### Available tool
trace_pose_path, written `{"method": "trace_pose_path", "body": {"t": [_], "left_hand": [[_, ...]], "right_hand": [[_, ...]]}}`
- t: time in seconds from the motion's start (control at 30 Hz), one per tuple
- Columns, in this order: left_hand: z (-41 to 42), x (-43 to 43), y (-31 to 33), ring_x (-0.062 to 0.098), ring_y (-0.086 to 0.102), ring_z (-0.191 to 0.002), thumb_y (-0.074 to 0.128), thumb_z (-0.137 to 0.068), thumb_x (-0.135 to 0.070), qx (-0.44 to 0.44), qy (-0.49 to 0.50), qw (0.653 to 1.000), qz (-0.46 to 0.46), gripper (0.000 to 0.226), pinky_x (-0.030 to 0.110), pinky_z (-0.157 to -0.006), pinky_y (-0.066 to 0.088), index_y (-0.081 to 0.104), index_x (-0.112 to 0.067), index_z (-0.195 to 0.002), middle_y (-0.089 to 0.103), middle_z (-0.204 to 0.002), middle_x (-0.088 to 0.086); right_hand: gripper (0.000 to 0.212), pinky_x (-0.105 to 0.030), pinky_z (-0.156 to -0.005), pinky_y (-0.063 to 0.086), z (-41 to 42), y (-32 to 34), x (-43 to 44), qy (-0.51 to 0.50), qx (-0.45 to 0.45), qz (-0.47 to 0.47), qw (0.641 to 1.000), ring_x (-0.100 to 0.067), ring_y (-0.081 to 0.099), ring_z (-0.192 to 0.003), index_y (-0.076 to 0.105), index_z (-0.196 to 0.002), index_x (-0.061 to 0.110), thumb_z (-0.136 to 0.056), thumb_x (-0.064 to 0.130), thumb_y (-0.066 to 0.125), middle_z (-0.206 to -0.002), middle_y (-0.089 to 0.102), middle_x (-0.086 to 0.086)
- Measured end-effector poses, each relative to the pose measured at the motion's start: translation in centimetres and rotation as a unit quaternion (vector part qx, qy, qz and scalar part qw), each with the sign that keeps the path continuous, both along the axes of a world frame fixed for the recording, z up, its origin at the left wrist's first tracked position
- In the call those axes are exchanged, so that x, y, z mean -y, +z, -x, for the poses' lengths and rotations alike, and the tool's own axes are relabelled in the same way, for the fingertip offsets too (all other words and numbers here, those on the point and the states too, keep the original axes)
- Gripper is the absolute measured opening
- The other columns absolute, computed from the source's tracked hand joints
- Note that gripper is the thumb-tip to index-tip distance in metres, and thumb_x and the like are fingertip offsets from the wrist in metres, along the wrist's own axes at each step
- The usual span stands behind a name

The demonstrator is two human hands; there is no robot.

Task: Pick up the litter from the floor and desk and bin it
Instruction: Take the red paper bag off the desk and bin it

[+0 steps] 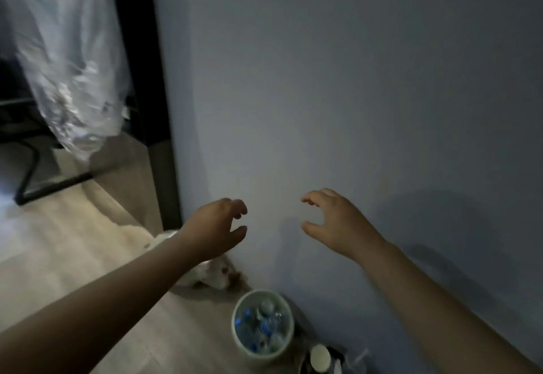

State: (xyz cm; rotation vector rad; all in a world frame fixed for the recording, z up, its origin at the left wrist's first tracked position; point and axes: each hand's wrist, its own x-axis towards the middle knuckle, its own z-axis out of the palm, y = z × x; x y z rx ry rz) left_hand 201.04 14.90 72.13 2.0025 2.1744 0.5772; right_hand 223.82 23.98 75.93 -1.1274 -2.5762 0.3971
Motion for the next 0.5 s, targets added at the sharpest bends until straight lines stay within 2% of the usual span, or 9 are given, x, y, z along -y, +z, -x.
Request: {"method": "trace_pose_path", "body": {"t": [0.17, 0.3, 0.5], "left_hand": [[10.0, 6.1, 8.3, 0.008, 0.056, -0.083, 0.063, -0.085, -0.035, -0.035, 0.056, 0.994, -0.084, 0.032, 0.022, -0.075, 0.045, 0.060, -0.024, -0.116, 0.062, -0.107, -0.007], [18.5, 12.5, 12.4, 0.017, 0.061, -0.095, 0.066, -0.084, -0.029, -0.068, 0.102, 0.985, -0.118, 0.032, 0.026, -0.081, 0.047, 0.061, -0.019, -0.113, 0.063, -0.108, -0.001], [29.4, 21.1, 14.5, 0.011, 0.060, -0.098, 0.065, -0.084, -0.033, -0.077, 0.185, 0.973, -0.116, 0.033, 0.029, -0.085, 0.050, 0.060, -0.024, -0.116, 0.061, -0.111, -0.007]], "right_hand": [[0.047, -0.019, -0.090, 0.038, 12.2, 7.2, 3.4, 0.082, -0.047, -0.067, 0.993, -0.008, 0.051, -0.114, 0.053, -0.130, 0.024, -0.086, 0.034, 0.065, -0.126, 0.052, 0.006], [0.049, -0.024, -0.094, 0.041, 22.4, 10.1, 7.2, 0.133, -0.069, -0.095, 0.984, -0.011, 0.052, -0.116, 0.051, -0.132, 0.023, -0.086, 0.034, 0.065, -0.128, 0.052, 0.004], [0.053, -0.023, -0.095, 0.041, 35.2, 12.3, 12.3, 0.216, -0.087, -0.089, 0.968, -0.009, 0.050, -0.117, 0.049, -0.135, 0.028, -0.086, 0.041, 0.065, -0.132, 0.050, 0.007]]}}
